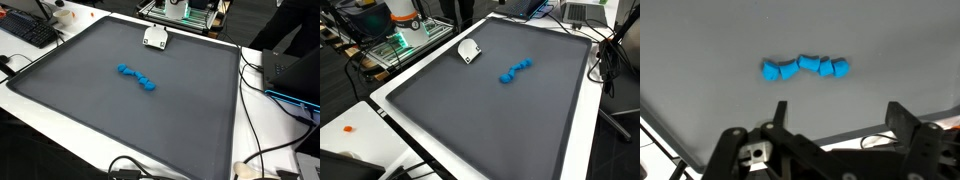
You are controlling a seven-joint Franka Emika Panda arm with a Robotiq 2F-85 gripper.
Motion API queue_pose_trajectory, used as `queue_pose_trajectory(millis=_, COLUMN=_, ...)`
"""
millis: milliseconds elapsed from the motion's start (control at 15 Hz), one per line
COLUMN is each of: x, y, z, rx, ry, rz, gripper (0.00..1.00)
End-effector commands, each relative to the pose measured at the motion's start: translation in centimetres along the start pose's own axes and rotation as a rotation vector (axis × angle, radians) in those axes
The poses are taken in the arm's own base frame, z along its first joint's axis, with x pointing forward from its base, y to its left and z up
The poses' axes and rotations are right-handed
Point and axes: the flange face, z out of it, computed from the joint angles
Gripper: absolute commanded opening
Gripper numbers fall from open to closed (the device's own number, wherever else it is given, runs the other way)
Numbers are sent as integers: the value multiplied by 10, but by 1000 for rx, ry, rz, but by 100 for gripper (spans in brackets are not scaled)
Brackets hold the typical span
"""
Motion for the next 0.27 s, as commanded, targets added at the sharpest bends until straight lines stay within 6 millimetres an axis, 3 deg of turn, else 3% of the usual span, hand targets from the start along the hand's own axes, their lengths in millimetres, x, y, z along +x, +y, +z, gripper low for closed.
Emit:
queue_pose_trajectory(millis=0, x=2, y=0, z=1, rx=0, ry=-2, rz=-7, gripper=100)
queue_pose_trajectory(millis=200, x=3, y=-1, z=2, rx=1, ry=-4, rz=-13, gripper=100)
